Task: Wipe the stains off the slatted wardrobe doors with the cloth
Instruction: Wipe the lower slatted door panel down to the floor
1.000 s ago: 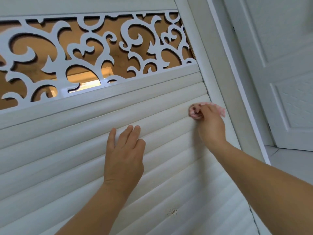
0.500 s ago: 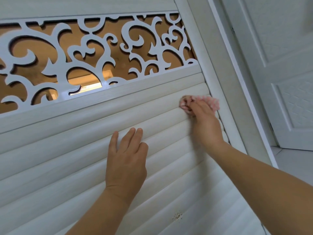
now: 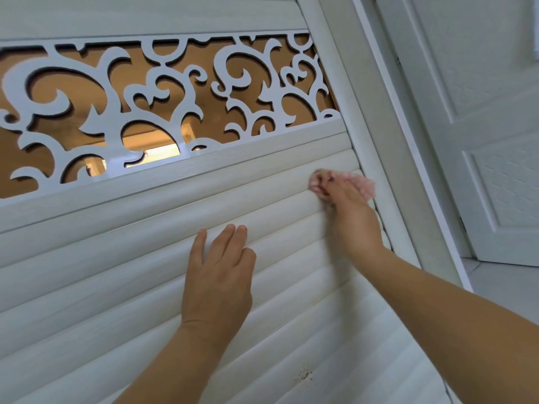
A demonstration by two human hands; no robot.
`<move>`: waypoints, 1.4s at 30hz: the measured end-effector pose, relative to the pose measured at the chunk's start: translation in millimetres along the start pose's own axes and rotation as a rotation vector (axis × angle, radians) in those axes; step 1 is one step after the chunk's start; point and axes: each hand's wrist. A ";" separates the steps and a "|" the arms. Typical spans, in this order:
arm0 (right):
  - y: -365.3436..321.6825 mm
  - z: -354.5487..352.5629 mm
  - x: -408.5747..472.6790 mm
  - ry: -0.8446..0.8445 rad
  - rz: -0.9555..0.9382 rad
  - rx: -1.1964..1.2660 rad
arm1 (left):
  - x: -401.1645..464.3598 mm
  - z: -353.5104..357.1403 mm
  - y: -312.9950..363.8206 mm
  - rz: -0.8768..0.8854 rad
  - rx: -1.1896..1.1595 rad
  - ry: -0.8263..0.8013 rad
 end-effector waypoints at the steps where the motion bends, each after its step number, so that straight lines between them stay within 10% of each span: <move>1: 0.3 -3.7 6.8 -0.002 0.114 -0.032 | -0.1 -0.4 0.6 -0.002 0.000 0.002; 4: -19.5 -8.0 12.8 0.075 0.149 -0.085 | -1.9 -0.9 1.9 -0.002 0.014 -0.001; 10: -47.2 -2.1 -3.4 -0.122 -0.373 -0.122 | -1.8 2.5 1.5 -0.002 0.040 0.015; 35: 29.0 -3.3 -47.0 -0.032 0.228 -0.028 | -7.6 -0.1 4.6 -0.055 -0.008 -0.089; 42: -15.3 23.9 -133.4 0.023 0.052 -0.006 | -41.7 -8.3 22.8 -0.043 -0.072 -0.115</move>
Point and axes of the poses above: each hand's wrist, its own x-axis towards the middle knuckle, its own z-axis out of the palm, y = z × x, and after that the axes turned 6 degrees about -x, right-handed
